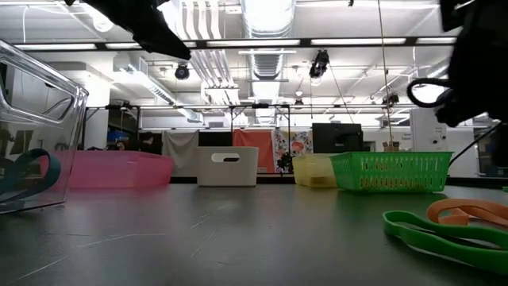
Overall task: Sort rubber bands into baskets
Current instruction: Put the green rubber band into the white bin
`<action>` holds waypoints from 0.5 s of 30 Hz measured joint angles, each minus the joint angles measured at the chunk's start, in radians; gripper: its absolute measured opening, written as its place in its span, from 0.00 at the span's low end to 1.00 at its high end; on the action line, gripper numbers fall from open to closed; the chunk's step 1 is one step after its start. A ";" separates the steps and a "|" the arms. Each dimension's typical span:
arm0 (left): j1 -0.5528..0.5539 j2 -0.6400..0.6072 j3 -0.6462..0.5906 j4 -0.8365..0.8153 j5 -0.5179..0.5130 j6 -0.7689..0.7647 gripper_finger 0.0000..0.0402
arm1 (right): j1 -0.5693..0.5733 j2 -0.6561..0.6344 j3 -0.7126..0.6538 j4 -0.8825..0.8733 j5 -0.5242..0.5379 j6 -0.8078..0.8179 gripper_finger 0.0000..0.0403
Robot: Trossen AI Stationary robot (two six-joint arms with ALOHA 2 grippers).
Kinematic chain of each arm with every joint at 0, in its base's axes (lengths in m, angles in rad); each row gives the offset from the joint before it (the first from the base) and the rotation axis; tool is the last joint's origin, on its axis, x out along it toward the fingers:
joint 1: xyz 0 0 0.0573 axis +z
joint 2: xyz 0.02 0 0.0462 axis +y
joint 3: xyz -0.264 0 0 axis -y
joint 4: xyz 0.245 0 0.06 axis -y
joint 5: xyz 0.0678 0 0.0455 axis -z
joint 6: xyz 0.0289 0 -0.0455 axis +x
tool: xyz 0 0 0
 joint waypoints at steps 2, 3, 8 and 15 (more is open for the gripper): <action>0.000 0.000 0.000 0.000 0.000 -0.018 0.40 | 0.031 0.012 0.017 0.001 -0.025 0.021 0.03; 0.000 0.000 0.000 0.000 0.000 -0.021 0.40 | 0.042 0.018 0.029 0.009 -0.042 0.059 0.03; 0.000 0.007 0.000 0.021 0.000 -0.027 0.40 | 0.043 0.013 0.058 0.039 -0.062 0.158 0.03; 0.000 0.027 0.022 0.060 0.000 -0.057 0.40 | 0.049 -0.014 -0.043 0.020 0.060 0.256 0.03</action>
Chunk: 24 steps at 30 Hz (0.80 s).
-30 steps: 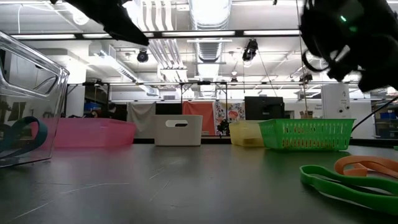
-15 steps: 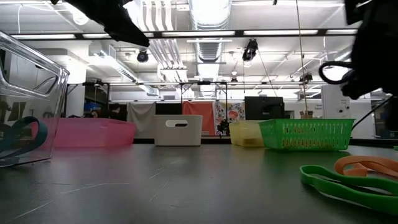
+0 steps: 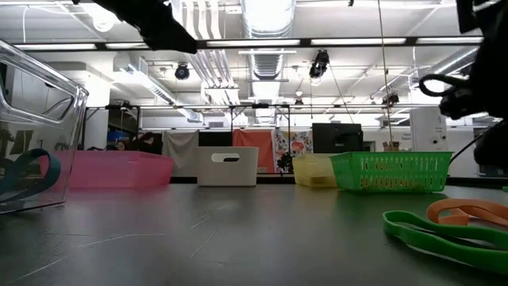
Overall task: Sort rubber bands into baskets
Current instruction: Put the green rubber band into the white bin
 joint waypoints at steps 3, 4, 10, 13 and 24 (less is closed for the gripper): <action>-0.001 0.001 0.015 -0.018 0.000 -0.019 0.40 | 0.015 0.000 -0.049 0.007 -0.005 0.081 0.03; -0.002 0.001 0.018 -0.018 0.000 -0.020 0.40 | 0.017 0.000 -0.069 0.016 -0.007 0.110 0.03; -0.002 0.001 0.046 -0.017 0.000 -0.028 0.40 | 0.016 0.000 -0.152 0.122 -0.035 0.258 0.03; -0.002 0.002 0.051 -0.016 0.000 -0.038 0.40 | 0.017 -0.001 -0.186 0.187 -0.028 0.265 0.03; -0.002 0.006 0.052 -0.015 0.000 -0.052 0.40 | 0.026 -0.001 -0.181 0.137 0.101 0.421 0.03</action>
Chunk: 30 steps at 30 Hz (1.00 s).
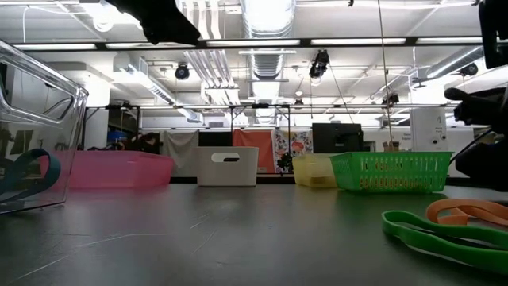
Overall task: Sort rubber bands into baskets
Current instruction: Put the green rubber band into the white bin
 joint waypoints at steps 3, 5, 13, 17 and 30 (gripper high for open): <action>0.000 0.000 0.000 0.004 0.000 0.000 0.40 | -0.005 0.002 0.000 0.001 -0.007 -0.008 0.03; 0.000 0.000 0.000 0.004 0.000 -0.001 0.40 | -0.004 0.009 0.000 0.001 -0.008 -0.006 0.03; 0.000 0.000 0.000 0.002 0.000 -0.004 0.40 | -0.028 0.010 -0.003 0.026 -0.005 0.098 0.03; 0.000 0.000 0.000 0.001 0.000 -0.004 0.40 | -0.028 0.013 -0.005 0.031 -0.013 0.129 0.03; 0.000 0.000 0.000 0.000 0.000 -0.005 0.40 | -0.028 0.028 -0.020 0.110 -0.035 0.117 0.03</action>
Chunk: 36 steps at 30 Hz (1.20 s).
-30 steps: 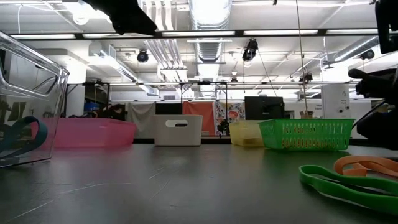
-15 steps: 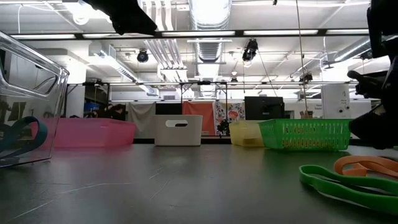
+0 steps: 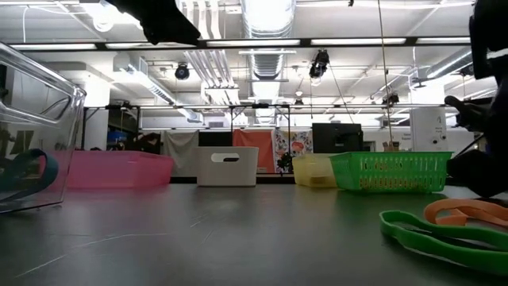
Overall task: Sort rubber bands into baskets
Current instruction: Put the green rubber band into the white bin
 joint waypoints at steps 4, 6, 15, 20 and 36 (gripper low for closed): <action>0.000 0.000 0.000 0.000 0.000 0.000 0.40 | 0.002 -0.015 0.064 -0.021 -0.070 -0.021 0.03; 0.000 0.000 0.000 0.000 0.000 0.000 0.40 | 0.002 -0.037 0.105 -0.028 -0.118 -0.050 0.03; 0.000 0.000 0.000 0.003 0.000 0.017 0.40 | 0.013 -0.147 0.209 -0.294 -0.145 -0.013 0.03; 0.000 0.000 0.000 0.005 0.000 0.044 0.40 | -0.019 -0.198 0.136 -0.341 -0.138 0.163 0.03; 0.000 0.000 -0.004 -0.029 0.000 0.054 0.40 | -0.172 -0.215 -0.034 -0.099 -0.081 0.317 0.03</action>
